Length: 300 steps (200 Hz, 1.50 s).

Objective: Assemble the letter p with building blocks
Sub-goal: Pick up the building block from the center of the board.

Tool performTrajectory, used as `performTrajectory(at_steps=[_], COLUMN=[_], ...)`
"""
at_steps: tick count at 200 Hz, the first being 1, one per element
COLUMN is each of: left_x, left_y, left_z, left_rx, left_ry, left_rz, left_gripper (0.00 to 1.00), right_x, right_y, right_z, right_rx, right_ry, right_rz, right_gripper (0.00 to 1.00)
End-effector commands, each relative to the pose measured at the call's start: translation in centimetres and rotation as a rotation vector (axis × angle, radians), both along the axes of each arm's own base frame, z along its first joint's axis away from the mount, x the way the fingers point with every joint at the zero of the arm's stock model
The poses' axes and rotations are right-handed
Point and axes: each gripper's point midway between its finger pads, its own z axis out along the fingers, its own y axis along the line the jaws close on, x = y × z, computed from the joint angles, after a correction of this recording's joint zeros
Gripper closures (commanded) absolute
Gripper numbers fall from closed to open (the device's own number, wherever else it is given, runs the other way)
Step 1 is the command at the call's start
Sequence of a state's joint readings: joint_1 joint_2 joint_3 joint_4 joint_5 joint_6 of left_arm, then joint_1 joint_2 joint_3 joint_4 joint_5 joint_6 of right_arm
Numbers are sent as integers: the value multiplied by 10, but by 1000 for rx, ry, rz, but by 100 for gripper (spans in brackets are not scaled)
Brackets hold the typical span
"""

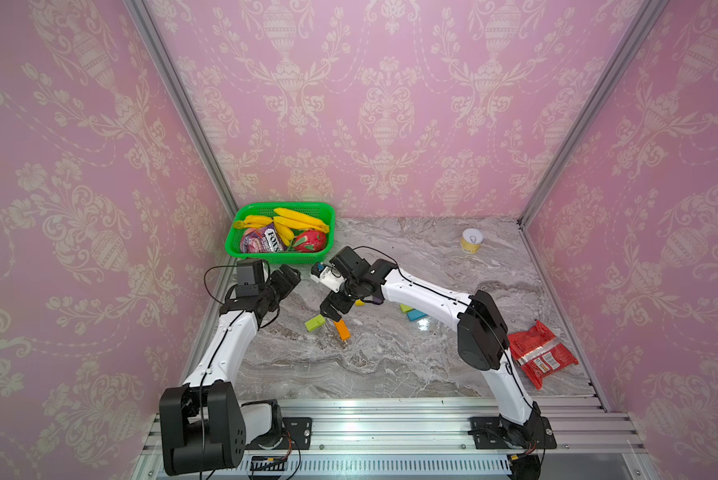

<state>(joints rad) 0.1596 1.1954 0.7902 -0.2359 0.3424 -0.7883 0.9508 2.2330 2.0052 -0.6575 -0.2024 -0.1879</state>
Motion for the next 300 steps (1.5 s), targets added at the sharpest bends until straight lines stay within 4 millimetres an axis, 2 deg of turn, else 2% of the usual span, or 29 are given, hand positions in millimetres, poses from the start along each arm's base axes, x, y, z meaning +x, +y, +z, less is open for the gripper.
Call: performTrajectory(at_steps=[1, 21, 54, 71, 98, 170, 207, 248, 300], left_x=[-17, -22, -24, -25, -26, -26, -26, -26, -29], left_y=[14, 26, 42, 48, 55, 58, 60, 58, 52], left_z=[0, 3, 6, 6, 4, 0, 2, 1, -8], left_rx=[-44, -61, -75, -90, -93, -104, -99, -106, -128], left_ry=[27, 25, 26, 24, 26, 39, 40, 37, 45], left_rz=[47, 76, 109, 120, 132, 129, 123, 113, 99], left_gripper=[6, 6, 6, 6, 6, 7, 7, 7, 8], right_x=[-25, -28, -37, -39, -33, -17, -16, -15, -19], right_y=[-10, 2, 27, 35, 42, 54, 53, 36, 20], right_z=[-52, -59, -56, -61, -70, -97, -107, -127, -132], right_rx=[-182, -178, -115, -124, -144, -191, -208, -301, -353], right_ry=[-8, -48, -77, -67, -74, -104, -91, -84, -71], right_rz=[214, 259, 308, 321, 303, 293, 281, 275, 263], right_gripper=[0, 0, 0, 0, 0, 1, 1, 0, 10])
